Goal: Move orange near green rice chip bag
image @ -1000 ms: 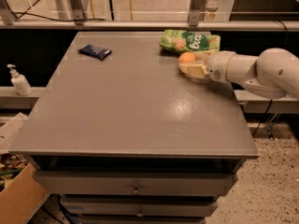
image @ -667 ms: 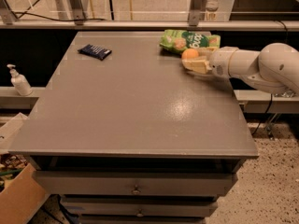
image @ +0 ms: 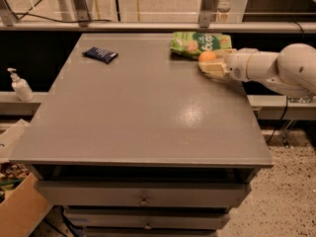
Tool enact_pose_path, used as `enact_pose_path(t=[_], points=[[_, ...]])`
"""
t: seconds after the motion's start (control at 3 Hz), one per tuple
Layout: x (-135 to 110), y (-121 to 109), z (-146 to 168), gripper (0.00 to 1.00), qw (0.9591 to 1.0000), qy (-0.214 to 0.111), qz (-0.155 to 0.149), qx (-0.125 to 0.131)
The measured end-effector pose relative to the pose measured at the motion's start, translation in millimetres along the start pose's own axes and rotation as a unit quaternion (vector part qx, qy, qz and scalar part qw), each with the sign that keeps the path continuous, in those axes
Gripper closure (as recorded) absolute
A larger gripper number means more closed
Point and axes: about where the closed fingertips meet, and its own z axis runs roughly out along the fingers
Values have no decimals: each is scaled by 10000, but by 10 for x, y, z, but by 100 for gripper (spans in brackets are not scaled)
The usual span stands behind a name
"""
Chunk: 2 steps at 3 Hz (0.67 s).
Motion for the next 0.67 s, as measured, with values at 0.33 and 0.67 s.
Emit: enact_pose_path(t=[0.33,0.67], points=[[43,-8,3,83,10000,64,55,22],[52,4,5,59,9999,95,86,13]])
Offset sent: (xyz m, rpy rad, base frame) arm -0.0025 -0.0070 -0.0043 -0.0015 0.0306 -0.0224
